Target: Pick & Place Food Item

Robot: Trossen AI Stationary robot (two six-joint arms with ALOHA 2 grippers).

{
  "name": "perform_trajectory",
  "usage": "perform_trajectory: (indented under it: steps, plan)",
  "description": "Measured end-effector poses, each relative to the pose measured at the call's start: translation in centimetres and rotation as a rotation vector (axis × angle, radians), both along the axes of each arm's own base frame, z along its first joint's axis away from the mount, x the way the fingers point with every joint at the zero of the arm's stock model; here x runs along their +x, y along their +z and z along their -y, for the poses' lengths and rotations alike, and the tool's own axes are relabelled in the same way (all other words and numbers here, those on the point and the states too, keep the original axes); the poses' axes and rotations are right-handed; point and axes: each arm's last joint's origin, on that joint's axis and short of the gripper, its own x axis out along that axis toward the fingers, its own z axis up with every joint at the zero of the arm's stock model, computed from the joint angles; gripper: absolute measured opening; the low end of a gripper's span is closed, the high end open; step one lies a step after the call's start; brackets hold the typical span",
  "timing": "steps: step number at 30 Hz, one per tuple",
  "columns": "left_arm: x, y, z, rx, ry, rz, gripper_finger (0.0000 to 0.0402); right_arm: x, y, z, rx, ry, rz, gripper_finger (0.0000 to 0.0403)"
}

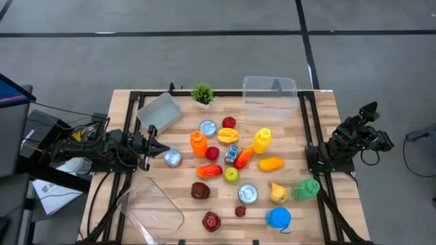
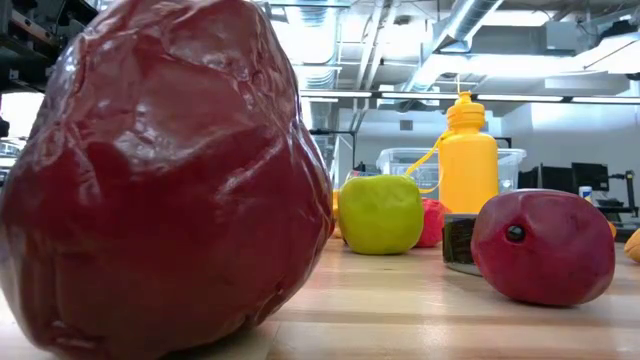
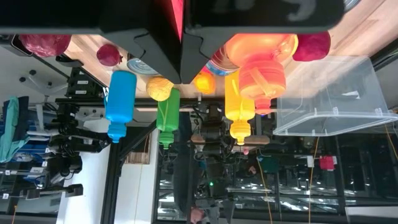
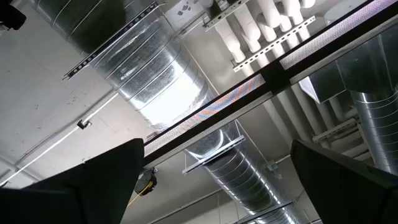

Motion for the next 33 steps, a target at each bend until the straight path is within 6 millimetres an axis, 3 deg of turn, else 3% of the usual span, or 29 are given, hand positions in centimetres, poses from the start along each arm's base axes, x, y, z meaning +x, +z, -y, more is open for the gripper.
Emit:
perform_trajectory:
  steps: [28, 33]
  plan:
    - [0.0, 0.02, -0.08, -0.005, 0.029, 0.002, 0.0, 0.0, 0.0, 0.0, 0.0, 0.0, 0.0, 0.0399]
    - [-0.1, 0.74, -0.17, -0.092, 0.047, 0.075, 0.0, 0.0, 0.0, 0.0, 0.0, 0.0, 0.0, 0.0399]
